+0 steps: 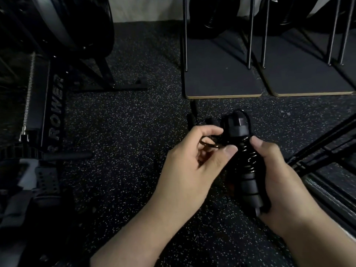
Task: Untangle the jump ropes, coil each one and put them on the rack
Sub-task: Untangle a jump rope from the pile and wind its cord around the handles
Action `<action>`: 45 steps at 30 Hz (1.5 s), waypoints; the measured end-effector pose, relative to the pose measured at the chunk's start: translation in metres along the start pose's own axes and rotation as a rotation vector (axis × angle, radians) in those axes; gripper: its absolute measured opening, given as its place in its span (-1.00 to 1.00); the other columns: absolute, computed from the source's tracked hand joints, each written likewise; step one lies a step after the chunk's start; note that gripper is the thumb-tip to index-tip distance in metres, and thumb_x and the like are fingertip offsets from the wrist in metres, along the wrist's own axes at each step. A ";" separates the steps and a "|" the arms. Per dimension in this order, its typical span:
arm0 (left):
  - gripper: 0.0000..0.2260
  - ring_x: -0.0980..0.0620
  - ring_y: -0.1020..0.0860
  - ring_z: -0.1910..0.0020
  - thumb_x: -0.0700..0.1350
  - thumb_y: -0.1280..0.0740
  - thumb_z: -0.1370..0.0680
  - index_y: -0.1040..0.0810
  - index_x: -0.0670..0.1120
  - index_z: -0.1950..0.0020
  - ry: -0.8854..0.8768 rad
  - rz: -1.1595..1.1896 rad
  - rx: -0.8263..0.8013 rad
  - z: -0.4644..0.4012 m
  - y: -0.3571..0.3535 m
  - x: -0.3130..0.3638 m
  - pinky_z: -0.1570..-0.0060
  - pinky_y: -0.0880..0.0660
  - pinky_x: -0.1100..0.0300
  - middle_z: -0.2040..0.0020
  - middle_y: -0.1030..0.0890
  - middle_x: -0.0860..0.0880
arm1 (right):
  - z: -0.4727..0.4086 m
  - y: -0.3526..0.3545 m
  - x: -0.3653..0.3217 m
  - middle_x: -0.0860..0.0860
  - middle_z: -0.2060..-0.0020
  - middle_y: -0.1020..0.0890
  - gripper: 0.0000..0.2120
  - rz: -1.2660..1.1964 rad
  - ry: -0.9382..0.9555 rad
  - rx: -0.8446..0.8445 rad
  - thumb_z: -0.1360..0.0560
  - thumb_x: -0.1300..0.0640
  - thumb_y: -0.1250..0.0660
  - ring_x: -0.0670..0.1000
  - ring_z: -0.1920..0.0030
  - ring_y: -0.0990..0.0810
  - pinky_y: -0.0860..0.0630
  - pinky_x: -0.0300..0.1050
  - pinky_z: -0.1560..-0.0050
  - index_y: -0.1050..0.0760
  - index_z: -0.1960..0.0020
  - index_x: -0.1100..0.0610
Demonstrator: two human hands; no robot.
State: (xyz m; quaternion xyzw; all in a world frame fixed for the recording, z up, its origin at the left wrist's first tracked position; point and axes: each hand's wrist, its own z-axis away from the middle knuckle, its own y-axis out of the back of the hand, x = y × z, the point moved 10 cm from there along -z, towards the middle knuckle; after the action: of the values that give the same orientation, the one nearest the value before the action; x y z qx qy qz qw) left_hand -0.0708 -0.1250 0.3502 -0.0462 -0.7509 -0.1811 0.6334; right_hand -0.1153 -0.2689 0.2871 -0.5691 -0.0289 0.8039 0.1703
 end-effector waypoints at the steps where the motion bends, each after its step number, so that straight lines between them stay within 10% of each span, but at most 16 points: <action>1: -0.74 0.21 -0.62 0.14 0.21 -0.35 -0.52 -0.57 0.17 -0.17 -0.048 -0.064 0.031 0.001 0.003 0.004 0.13 -0.52 0.37 0.11 -0.63 0.20 | 0.000 -0.002 0.002 0.00 -0.10 -0.74 -0.66 -0.005 0.005 -0.028 -0.54 -0.26 -0.27 0.07 -0.13 -0.71 -0.59 0.14 -0.17 -0.66 -0.13 -0.09; 8: -0.72 0.30 -0.44 0.37 -0.01 -0.17 -0.69 -0.61 -0.11 0.01 -0.267 -0.294 0.304 0.006 0.030 0.023 0.29 -0.29 0.48 0.36 -0.41 0.26 | 0.005 -0.031 -0.005 -0.09 0.20 -0.70 -0.75 0.042 0.047 -0.143 -0.44 -0.05 -0.43 -0.15 0.25 -0.65 -0.50 -0.29 0.31 -0.66 -0.12 -0.15; 13: -0.72 0.13 -0.58 -0.04 -0.13 -0.19 -0.68 -0.68 -0.20 -0.05 -0.373 -0.338 0.322 0.006 0.034 0.035 -0.09 -0.46 0.34 -0.01 -0.61 0.01 | 0.003 -0.025 -0.008 -0.02 0.08 -0.74 -0.68 -0.015 0.086 -0.120 -0.44 -0.08 -0.30 -0.07 0.14 -0.69 -0.56 -0.24 0.28 -0.67 -0.14 -0.14; 20: -0.72 -0.29 -0.58 -0.01 -0.12 -0.19 -0.64 -0.66 -0.07 -0.22 -0.140 0.395 0.216 -0.004 0.045 0.017 0.01 -0.47 0.04 -0.03 -0.75 -0.09 | 0.008 -0.053 0.003 0.17 0.21 -0.67 -0.32 -0.287 -0.090 -0.381 -0.39 -0.32 -0.37 0.07 0.45 -0.50 -0.48 -0.18 0.43 -0.54 -0.24 0.21; 28: -0.57 0.13 -0.45 0.14 -0.06 -0.09 -0.54 -0.51 -0.25 -0.28 0.004 0.682 0.128 -0.012 0.030 0.011 0.05 -0.42 0.23 0.16 -0.53 0.04 | 0.009 -0.065 0.008 0.25 -0.06 -0.59 -0.47 -0.573 -0.132 -0.535 -0.55 -0.26 -0.24 0.03 0.38 -0.43 -0.41 -0.16 0.42 -0.49 -0.30 0.13; 32: -0.73 0.15 -0.47 0.08 0.14 -0.24 -0.55 -0.67 0.17 -0.15 0.013 0.511 0.083 -0.016 0.027 0.005 -0.02 -0.42 0.16 0.11 -0.58 0.11 | 0.008 -0.063 0.010 0.23 -0.09 -0.57 -0.46 -0.684 -0.184 -0.581 -0.57 -0.27 -0.24 0.02 0.35 -0.44 -0.39 -0.14 0.40 -0.50 -0.30 0.15; 37: -0.65 0.21 -0.57 -0.17 0.08 -0.26 -0.61 -0.65 -0.03 -0.29 -0.043 0.168 0.034 -0.012 0.027 0.011 -0.29 -0.46 0.27 0.01 -0.63 0.14 | 0.010 -0.066 0.010 0.22 -0.10 -0.55 -0.43 -0.702 -0.193 -0.627 -0.61 -0.29 -0.15 0.02 0.32 -0.45 -0.42 -0.15 0.38 -0.48 -0.33 0.15; 45: -0.75 0.03 -0.65 0.11 -0.07 -0.43 -0.55 -0.66 0.13 -0.21 0.003 0.176 0.074 -0.009 0.020 0.011 0.04 -0.59 0.31 0.09 -0.66 0.06 | 0.013 -0.069 0.007 0.22 -0.06 -0.58 -0.43 -0.668 -0.163 -0.635 -0.60 -0.29 -0.19 0.01 0.35 -0.47 -0.45 -0.15 0.41 -0.51 -0.31 0.16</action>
State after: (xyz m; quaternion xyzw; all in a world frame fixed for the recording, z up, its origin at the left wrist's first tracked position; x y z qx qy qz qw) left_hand -0.0585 -0.1109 0.3663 -0.0883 -0.7493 -0.0972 0.6491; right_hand -0.1123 -0.1997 0.3020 -0.4876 -0.4683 0.6986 0.2344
